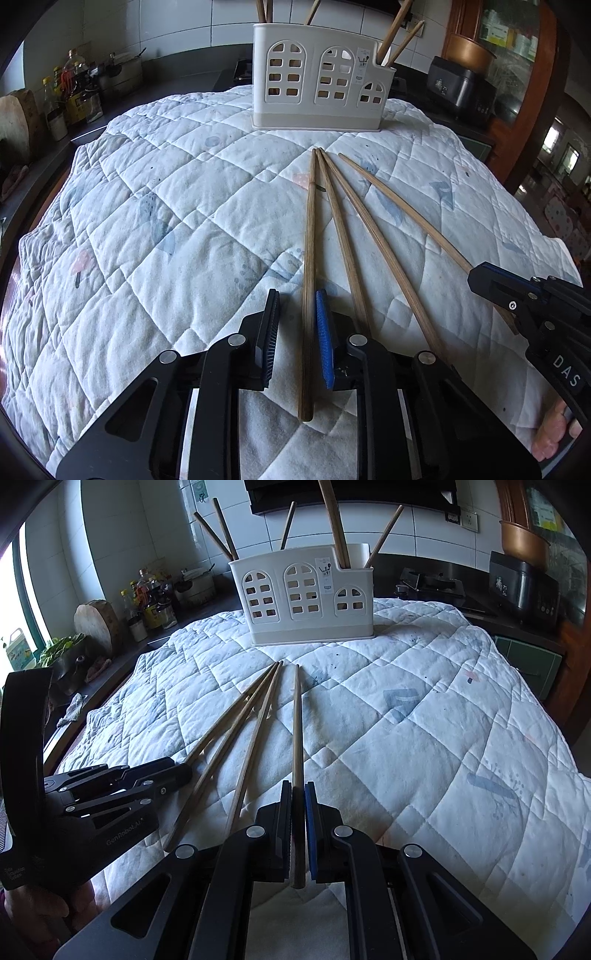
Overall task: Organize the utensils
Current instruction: 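Close the right tool on a chopstick while the left tool grasps another chopstick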
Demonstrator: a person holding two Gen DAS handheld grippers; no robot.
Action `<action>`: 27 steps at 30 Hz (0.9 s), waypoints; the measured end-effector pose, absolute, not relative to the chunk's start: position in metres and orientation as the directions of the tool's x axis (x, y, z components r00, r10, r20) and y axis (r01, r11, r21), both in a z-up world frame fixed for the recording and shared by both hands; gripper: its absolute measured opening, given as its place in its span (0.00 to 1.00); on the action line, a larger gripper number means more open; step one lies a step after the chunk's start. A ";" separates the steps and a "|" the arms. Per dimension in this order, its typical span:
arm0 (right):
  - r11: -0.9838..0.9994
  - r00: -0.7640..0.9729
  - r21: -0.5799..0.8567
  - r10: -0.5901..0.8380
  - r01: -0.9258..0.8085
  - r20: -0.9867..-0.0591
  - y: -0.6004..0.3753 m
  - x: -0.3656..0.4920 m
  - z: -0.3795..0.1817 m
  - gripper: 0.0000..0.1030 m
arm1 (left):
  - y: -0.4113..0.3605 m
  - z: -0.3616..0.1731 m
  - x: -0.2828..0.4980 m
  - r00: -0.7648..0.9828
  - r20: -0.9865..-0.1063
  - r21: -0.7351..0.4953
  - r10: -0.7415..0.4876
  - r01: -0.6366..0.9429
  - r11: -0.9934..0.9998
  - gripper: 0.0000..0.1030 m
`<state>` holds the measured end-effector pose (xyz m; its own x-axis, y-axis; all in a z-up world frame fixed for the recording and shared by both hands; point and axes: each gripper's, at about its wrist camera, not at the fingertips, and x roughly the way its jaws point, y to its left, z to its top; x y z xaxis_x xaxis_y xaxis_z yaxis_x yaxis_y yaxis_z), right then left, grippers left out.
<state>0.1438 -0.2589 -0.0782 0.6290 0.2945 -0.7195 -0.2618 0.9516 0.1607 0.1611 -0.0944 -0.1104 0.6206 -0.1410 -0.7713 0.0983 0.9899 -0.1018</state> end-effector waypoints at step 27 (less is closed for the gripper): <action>0.950 0.648 0.147 0.296 -0.275 -0.702 -0.250 0.137 -0.065 0.07 | -0.093 -0.108 0.158 0.615 -0.760 -0.128 -0.207 0.170 0.977 0.06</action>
<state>0.1367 -0.2505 -0.0647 0.6478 0.2960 -0.7020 -0.2752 0.9501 0.1467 0.1581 -0.0930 -0.1083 0.6154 -0.2071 -0.7605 0.1703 0.9770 -0.1283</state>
